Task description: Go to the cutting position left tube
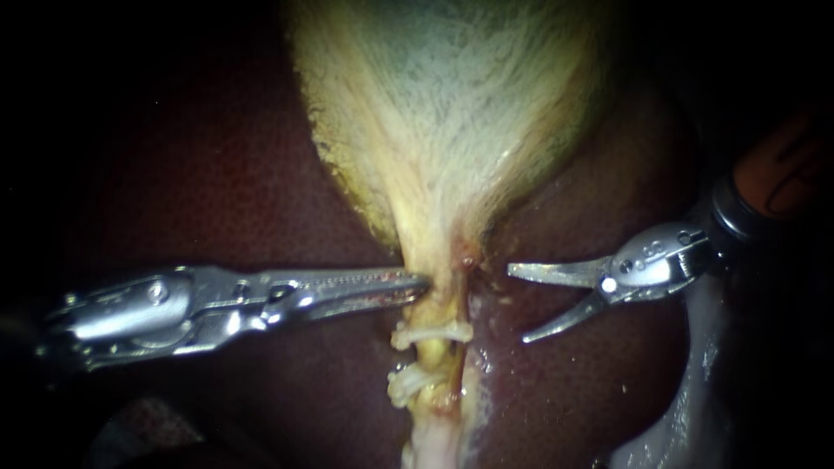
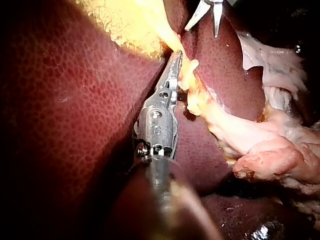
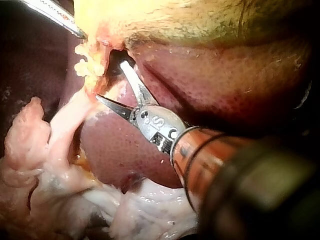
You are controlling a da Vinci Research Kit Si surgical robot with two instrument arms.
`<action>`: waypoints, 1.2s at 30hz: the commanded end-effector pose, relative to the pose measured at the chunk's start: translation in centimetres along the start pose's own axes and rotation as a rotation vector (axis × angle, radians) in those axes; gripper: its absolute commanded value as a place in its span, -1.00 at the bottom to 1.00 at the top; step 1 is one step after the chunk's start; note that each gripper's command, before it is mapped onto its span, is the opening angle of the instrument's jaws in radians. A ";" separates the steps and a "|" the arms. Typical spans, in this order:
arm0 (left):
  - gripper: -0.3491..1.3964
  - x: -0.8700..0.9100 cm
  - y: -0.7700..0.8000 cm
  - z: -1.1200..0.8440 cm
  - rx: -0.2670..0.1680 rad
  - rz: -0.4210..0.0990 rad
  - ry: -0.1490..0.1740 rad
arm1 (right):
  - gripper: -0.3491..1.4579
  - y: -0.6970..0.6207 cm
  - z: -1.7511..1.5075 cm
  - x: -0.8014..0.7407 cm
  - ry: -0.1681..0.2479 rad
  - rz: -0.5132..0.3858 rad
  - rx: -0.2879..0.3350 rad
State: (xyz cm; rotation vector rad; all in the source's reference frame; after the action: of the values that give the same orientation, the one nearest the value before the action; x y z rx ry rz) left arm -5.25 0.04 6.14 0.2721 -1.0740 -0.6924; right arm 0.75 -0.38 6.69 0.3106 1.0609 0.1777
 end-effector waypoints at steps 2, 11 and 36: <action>-0.75 -0.04 0.02 -0.05 0.003 -0.002 0.000 | 0.97 -0.04 0.01 0.01 0.003 -0.001 0.009; -0.73 -0.15 0.32 -0.31 -0.018 -0.016 0.001 | 0.97 -0.35 0.39 0.02 0.027 0.051 0.089; -0.73 -0.39 0.26 -0.52 -0.028 -0.036 -0.010 | 0.93 -0.55 1.15 -0.46 -0.065 0.087 0.149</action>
State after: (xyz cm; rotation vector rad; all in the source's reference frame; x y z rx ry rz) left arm -4.82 0.42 5.73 0.2648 -1.0707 -0.7417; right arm 1.53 -1.21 7.42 0.4888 0.9940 0.1671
